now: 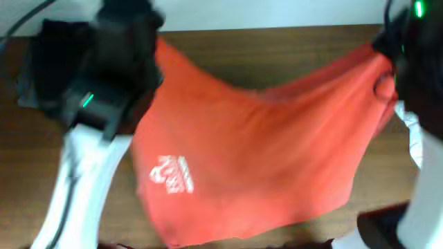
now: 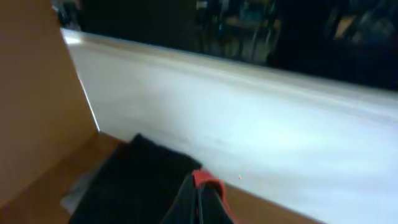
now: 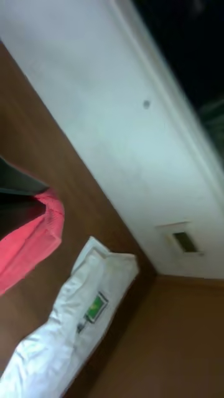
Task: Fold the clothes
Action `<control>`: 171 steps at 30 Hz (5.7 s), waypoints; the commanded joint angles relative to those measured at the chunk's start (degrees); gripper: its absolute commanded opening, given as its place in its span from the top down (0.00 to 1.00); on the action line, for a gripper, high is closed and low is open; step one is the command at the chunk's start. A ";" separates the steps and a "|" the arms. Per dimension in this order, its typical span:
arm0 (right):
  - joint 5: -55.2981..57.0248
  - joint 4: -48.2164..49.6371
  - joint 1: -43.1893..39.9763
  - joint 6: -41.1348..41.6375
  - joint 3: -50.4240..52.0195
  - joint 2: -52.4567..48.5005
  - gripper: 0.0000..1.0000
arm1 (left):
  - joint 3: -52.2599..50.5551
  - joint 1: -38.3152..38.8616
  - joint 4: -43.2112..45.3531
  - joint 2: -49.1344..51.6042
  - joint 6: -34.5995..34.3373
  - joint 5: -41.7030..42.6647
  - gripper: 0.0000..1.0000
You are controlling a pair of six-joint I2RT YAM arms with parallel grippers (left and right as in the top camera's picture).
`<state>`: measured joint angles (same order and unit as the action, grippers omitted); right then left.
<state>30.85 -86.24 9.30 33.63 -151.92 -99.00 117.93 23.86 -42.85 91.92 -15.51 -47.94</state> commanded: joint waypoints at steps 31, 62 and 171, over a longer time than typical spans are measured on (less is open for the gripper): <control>-37.70 -11.10 -16.09 -18.18 21.07 3.13 0.02 | -1.42 -9.42 -53.81 -2.19 -6.14 39.52 0.01; -32.30 -7.37 -16.09 -17.29 43.63 6.91 0.02 | -76.74 7.28 0.20 -5.46 -23.10 54.62 0.45; -31.65 24.48 -37.07 -0.33 87.27 -2.93 0.96 | -55.19 4.83 -40.59 -22.88 -30.73 34.99 0.99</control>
<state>-3.36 -56.77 -27.62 32.97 -58.46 -101.84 56.97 28.88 -80.99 71.05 -45.32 -10.17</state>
